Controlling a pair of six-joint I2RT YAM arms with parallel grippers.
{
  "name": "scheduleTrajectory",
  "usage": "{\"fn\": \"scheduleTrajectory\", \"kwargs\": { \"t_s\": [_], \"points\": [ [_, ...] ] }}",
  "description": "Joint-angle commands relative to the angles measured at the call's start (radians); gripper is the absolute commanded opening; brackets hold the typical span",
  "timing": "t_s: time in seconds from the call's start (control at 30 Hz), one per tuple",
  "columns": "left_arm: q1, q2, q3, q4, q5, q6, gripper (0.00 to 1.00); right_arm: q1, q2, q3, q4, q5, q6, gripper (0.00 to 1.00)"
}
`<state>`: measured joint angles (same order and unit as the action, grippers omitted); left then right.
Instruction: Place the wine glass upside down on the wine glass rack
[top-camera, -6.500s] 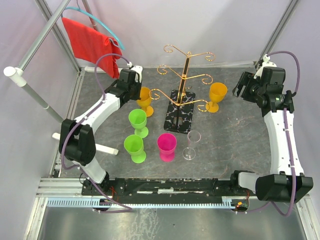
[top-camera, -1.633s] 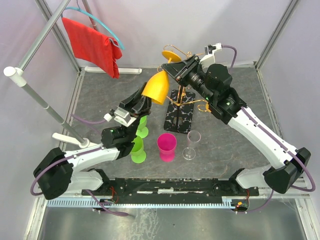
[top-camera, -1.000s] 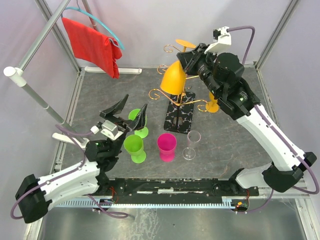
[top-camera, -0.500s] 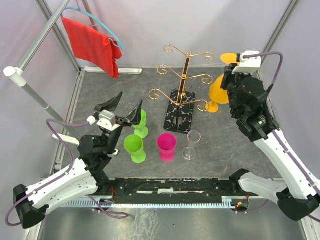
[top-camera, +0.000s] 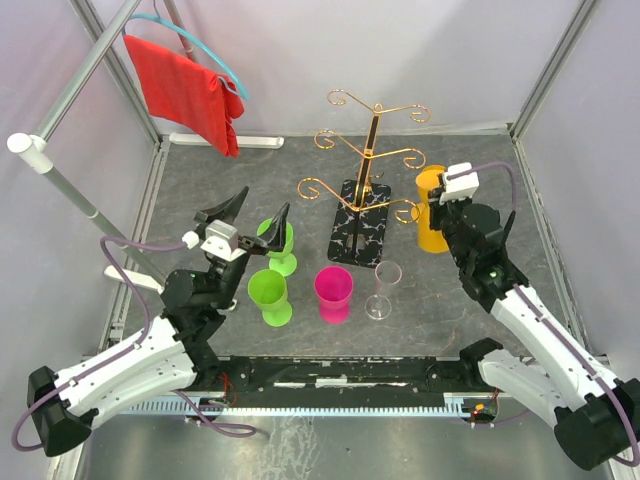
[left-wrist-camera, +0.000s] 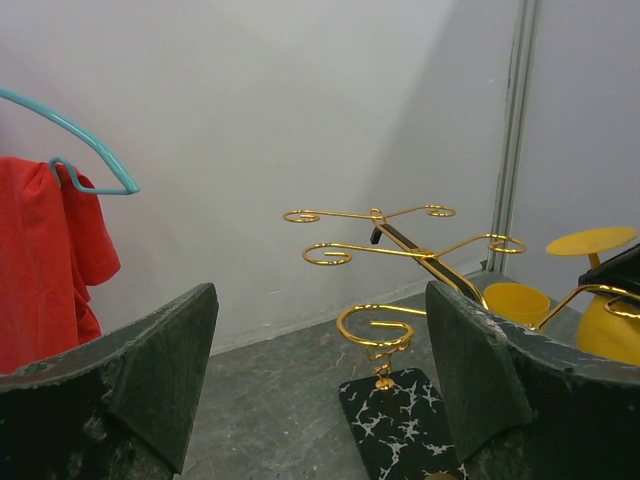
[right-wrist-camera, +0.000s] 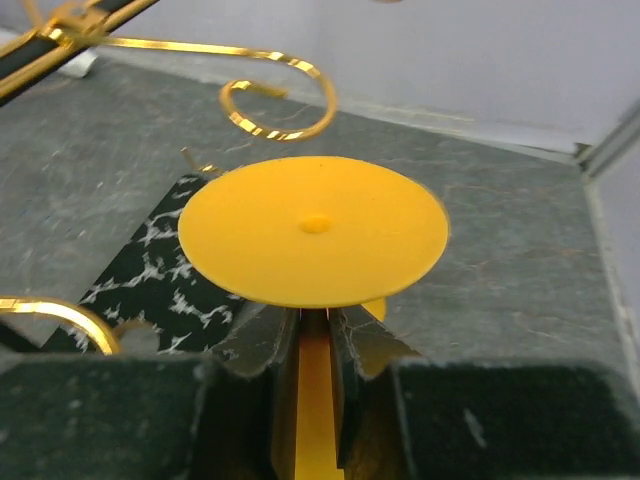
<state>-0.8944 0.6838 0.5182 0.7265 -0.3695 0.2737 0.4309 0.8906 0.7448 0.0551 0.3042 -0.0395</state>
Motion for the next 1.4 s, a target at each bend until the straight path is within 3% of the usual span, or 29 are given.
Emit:
{"fn": "scheduleTrajectory", "kwargs": {
  "t_s": [0.0,0.27,0.53,1.37],
  "points": [
    [-0.003,0.002,-0.022,0.04,-0.036,0.002,0.91,-0.014,-0.064,-0.05,0.233,-0.206,-0.003,0.01],
    [-0.001,0.033,-0.06,0.109,-0.062,0.01,0.93,-0.017,-0.096,-0.175,0.411,-0.303,-0.007,0.01],
    [-0.001,0.07,-0.075,0.154,-0.074,0.015,0.94,-0.024,-0.006,-0.249,0.586,-0.309,0.005,0.01],
    [-0.001,0.194,-0.084,0.253,-0.109,0.039,0.97,-0.184,0.257,-0.263,0.99,-0.611,0.146,0.01]
  ]
}}
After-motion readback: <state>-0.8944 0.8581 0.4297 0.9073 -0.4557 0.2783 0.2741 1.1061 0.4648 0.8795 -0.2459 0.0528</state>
